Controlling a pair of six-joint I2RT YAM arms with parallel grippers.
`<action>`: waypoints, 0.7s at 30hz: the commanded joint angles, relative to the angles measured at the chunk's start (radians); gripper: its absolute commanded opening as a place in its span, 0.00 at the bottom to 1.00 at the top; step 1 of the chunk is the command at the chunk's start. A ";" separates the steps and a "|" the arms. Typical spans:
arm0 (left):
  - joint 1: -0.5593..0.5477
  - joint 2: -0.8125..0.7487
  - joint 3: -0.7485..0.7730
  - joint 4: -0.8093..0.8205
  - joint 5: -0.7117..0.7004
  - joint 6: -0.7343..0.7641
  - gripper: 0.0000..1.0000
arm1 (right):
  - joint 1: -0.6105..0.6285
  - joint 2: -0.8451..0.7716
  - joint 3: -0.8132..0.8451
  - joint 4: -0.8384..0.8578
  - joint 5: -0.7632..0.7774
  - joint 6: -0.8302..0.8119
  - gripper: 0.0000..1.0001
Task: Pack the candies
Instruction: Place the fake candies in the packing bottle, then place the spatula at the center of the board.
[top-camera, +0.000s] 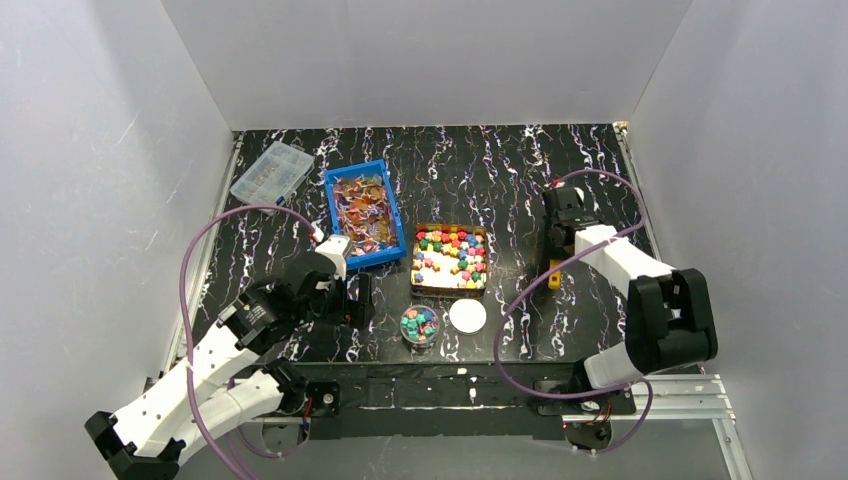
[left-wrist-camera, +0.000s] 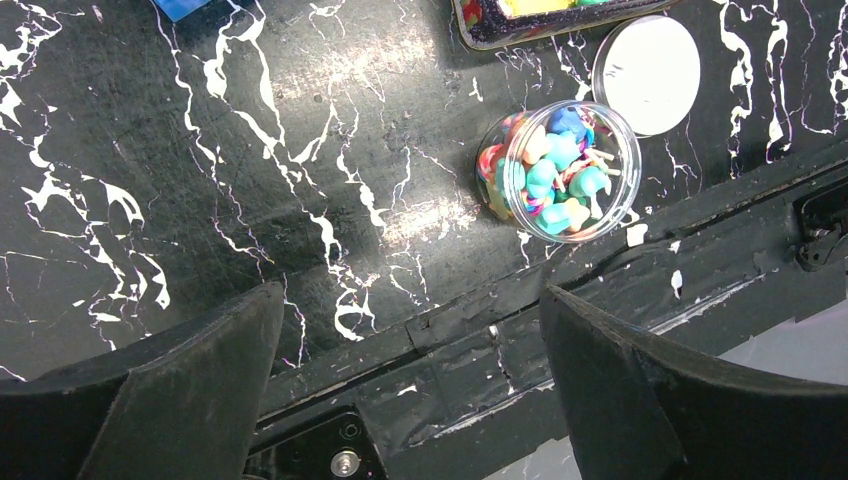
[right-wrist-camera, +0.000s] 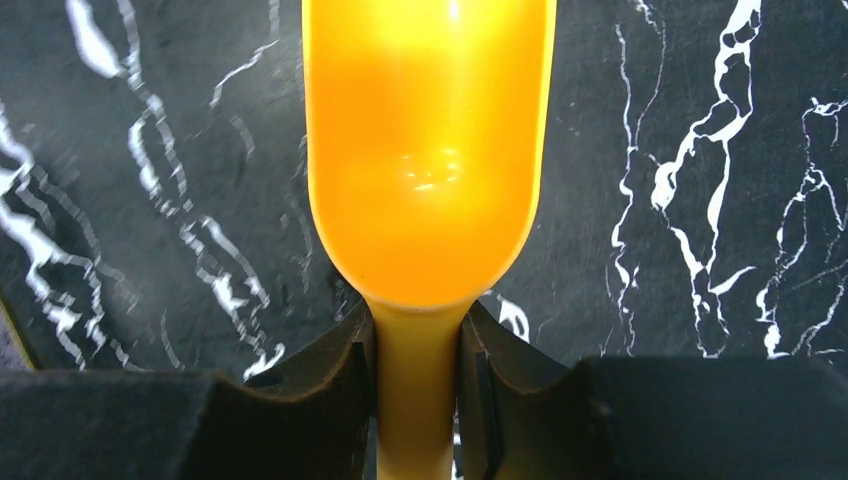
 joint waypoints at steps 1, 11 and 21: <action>-0.002 -0.003 0.004 -0.015 -0.028 -0.004 0.99 | -0.068 0.052 0.009 0.135 -0.086 -0.008 0.01; -0.002 -0.004 0.004 -0.015 -0.033 -0.005 0.99 | -0.118 0.142 0.013 0.213 -0.128 0.038 0.15; -0.003 -0.004 0.004 -0.016 -0.034 -0.003 0.99 | -0.124 0.152 0.009 0.219 -0.134 0.036 0.47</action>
